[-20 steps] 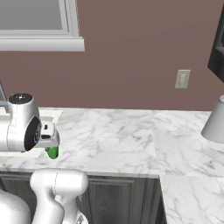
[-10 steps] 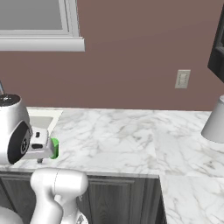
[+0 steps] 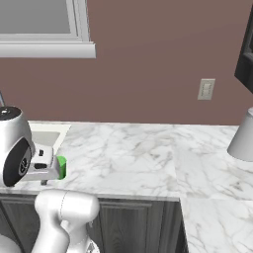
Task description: Pick the cup and bowl from the counter and place them on the counter next to the sink.
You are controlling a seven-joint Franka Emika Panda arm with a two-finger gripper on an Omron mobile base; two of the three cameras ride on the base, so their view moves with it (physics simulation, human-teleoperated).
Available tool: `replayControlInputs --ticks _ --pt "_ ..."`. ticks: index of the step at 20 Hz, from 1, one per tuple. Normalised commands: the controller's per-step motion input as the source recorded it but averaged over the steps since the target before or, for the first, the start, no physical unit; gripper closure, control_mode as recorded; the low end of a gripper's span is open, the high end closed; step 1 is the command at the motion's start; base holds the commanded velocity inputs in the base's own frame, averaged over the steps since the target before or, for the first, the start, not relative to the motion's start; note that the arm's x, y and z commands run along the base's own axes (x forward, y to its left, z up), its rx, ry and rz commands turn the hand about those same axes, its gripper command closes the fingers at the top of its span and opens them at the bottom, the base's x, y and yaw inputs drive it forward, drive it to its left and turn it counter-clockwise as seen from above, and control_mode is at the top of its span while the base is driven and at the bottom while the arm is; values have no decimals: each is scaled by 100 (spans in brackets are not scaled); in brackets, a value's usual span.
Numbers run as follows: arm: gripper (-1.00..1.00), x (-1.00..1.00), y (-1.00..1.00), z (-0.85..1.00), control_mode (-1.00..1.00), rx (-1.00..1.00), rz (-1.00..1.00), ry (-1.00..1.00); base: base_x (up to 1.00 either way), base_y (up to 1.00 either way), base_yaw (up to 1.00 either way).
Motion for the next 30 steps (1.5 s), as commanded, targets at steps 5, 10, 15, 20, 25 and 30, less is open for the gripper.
replayControlInputs --ticks 5,10,15,20,25,30 --pt "-100 0 0 0 100 0 0 0 0 0 0" --pt "-100 0 0 0 100 0 0 0 -56 0 -4" --pt "-100 0 0 0 100 0 0 0 -100 0 -15" --pt "-100 0 0 0 100 0 0 0 -80 0 -20" --pt "-100 0 0 0 100 0 0 0 -76 0 -33" --pt "-100 0 0 0 100 0 0 0 -66 0 -36"
